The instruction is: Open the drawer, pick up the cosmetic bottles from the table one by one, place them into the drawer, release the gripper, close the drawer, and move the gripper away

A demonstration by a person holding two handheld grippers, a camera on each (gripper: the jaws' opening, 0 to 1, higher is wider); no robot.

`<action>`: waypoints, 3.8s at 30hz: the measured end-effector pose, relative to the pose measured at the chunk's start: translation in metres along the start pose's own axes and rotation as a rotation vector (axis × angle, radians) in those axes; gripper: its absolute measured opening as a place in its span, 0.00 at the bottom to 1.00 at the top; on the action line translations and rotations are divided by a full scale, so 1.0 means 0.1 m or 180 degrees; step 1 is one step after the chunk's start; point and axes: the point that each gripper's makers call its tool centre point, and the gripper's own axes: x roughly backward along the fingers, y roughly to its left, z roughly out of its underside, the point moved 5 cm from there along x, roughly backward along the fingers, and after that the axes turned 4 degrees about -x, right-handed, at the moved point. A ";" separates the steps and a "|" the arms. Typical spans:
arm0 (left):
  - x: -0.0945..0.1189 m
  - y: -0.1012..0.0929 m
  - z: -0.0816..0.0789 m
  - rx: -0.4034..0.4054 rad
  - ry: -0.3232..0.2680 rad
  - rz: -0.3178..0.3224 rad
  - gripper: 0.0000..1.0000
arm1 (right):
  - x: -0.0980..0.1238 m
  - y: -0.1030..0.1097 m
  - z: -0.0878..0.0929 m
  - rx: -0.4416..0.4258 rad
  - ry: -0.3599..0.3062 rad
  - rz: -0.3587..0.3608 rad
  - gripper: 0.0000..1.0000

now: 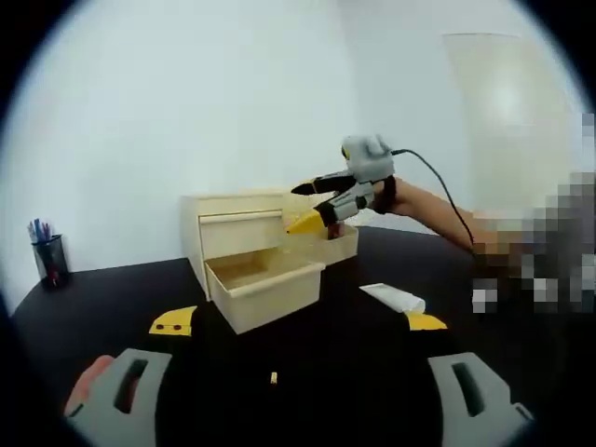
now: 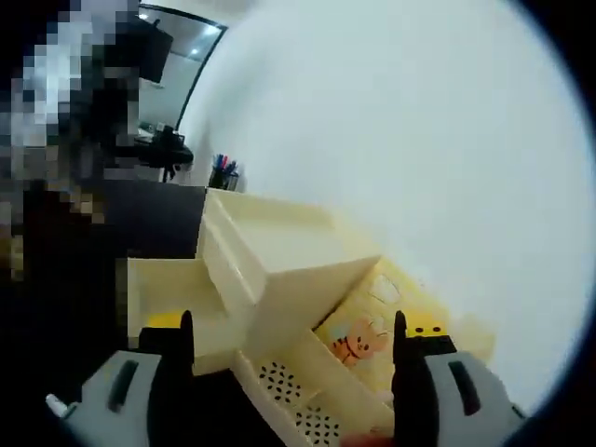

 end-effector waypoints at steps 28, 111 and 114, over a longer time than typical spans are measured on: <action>-0.05 -0.01 0.08 0.0106 0.0070 -0.0055 0.87 | 0.39 0.02 -0.10 0.0392 -0.0413 -0.0342 0.79; -0.74 -0.10 0.06 0.4172 -0.1457 -0.1710 0.28 | 0.62 0.22 -0.23 0.1418 -0.0538 -0.0318 0.78; -0.77 -0.06 0.07 0.4225 -0.1501 -0.1770 0.28 | 0.63 0.24 -0.24 0.1434 -0.0546 -0.0317 0.78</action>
